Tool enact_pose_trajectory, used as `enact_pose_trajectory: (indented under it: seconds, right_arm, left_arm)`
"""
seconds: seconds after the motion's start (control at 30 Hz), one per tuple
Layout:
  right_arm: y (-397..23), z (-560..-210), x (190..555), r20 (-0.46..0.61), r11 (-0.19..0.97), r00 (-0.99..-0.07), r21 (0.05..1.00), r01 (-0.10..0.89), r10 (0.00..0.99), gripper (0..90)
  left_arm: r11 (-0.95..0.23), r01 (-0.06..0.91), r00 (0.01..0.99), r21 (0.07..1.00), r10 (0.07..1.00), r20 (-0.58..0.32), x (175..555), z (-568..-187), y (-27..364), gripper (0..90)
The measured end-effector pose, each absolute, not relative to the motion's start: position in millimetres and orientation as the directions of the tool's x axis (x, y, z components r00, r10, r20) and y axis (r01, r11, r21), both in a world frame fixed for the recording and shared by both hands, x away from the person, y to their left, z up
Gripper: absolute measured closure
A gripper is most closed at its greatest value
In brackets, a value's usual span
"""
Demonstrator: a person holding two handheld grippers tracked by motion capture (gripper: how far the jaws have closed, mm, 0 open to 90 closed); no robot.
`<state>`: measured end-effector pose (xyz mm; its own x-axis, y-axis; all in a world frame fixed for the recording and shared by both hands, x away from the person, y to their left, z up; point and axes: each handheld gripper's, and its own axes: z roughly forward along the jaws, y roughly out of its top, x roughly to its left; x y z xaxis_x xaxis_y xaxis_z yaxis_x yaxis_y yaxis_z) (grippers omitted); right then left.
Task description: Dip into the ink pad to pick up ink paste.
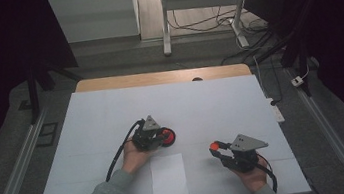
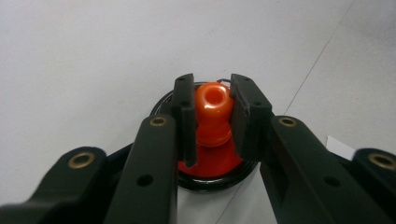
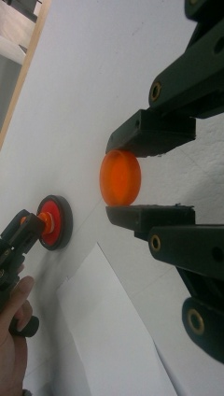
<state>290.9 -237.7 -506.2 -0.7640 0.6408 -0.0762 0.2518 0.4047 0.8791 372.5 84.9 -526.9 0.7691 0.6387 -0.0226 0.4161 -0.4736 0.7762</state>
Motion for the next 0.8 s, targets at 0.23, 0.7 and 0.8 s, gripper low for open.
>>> enact_pose_trajectory:
  seconds: [0.23,0.7,0.8]
  right_arm:
    - [-238,-505,290,-0.078,0.403,-0.763,0.881,0.249,0.641,64.5]
    - [-240,-504,291,-0.081,0.398,-0.762,0.885,0.242,0.643,64.5]
    - [-240,-504,291,-0.082,0.400,-0.757,0.882,0.248,0.648,64.5]
  left_arm:
    - [-0.457,0.423,0.773,0.782,0.632,-0.049,375,-527,88,72.6]
    - [-0.331,0.390,0.765,0.859,0.636,-0.102,371,-498,102,72.5]
    - [-0.337,0.397,0.764,0.853,0.637,-0.104,372,-501,101,72.5]
